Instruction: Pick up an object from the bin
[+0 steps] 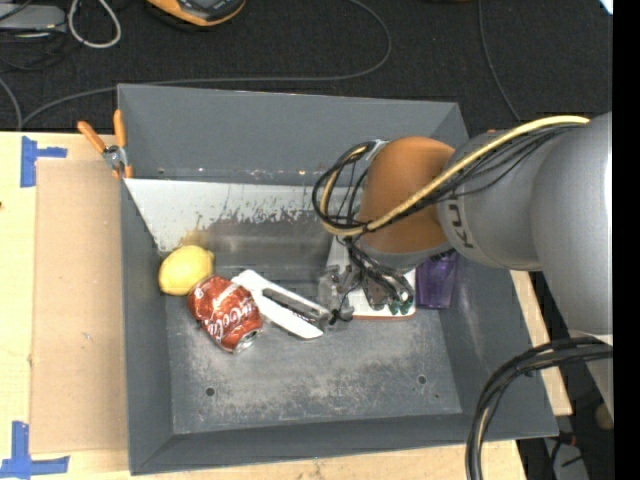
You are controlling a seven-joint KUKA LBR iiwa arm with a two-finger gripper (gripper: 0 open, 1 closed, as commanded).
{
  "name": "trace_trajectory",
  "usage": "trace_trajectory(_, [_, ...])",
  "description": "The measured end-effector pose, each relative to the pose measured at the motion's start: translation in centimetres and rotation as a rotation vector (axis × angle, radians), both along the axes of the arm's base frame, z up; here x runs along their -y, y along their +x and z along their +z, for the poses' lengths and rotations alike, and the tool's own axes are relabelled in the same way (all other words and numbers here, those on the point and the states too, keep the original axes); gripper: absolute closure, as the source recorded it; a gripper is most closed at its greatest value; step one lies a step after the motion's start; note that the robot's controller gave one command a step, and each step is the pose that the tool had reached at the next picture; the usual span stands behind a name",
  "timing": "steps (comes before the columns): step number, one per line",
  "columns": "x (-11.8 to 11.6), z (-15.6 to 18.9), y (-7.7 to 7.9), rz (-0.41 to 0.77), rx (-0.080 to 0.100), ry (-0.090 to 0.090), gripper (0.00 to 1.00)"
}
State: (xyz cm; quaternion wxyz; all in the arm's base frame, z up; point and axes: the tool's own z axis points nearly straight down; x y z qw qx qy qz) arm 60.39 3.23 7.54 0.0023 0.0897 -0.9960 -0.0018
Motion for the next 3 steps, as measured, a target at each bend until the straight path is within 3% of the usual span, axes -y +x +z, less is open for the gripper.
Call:
trace_trajectory(2, [-0.1,2.1,-0.1,0.002,-0.004,0.001,1.00])
trace_trajectory(3, [-0.1,6.2,-0.3,0.004,-0.012,0.000,1.00])
